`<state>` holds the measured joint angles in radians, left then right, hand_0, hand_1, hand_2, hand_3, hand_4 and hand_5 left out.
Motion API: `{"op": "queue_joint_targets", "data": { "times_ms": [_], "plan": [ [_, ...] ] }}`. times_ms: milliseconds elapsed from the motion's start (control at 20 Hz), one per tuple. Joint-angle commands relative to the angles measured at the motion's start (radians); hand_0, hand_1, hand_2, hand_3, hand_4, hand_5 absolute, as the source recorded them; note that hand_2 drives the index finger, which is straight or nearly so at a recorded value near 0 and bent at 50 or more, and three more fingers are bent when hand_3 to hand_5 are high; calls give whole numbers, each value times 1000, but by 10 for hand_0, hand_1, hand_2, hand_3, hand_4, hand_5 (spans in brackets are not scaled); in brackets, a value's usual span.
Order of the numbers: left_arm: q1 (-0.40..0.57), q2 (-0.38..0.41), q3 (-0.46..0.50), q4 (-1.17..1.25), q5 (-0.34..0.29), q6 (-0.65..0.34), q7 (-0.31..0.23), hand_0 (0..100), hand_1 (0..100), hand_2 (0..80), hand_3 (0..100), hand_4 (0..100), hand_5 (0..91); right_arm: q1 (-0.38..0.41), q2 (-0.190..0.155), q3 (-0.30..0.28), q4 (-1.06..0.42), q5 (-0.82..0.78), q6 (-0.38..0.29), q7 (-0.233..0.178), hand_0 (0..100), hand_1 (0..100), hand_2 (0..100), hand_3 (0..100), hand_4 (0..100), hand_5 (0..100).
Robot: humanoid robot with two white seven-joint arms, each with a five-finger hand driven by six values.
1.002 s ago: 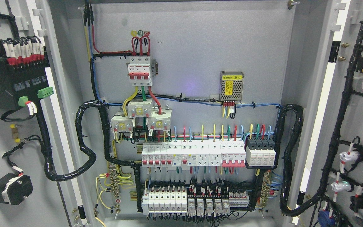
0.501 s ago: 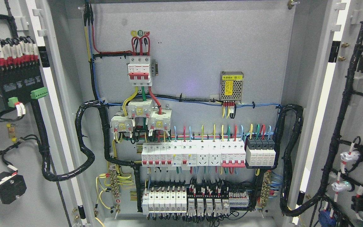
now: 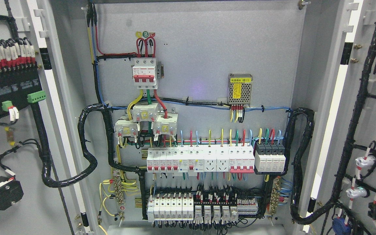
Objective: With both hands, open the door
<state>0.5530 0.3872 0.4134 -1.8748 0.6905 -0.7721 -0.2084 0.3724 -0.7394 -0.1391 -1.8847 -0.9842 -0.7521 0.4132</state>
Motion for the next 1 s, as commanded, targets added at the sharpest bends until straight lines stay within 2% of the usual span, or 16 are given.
{"op": "queue_joint_targets", "data": {
  "times_ms": [0,601,952],
  "plan": [
    [-37,28,27,54,1,-320,0,0,0,0,0,29,0,0,-37,-20,30,-24,0,1,0,0,0,0,0,0],
    [-182,79,34,174,3,-50,0,0,0,0,0,30,0,0,-77,-22,42,-24,0,2,0,0,0,0,0,0],
    [-252,111,44,247,21,72,0,0,0,0,0,30,0,3,-78,-13,39,-24,-9,4,0,0,0,0,0,0]
  ]
}}
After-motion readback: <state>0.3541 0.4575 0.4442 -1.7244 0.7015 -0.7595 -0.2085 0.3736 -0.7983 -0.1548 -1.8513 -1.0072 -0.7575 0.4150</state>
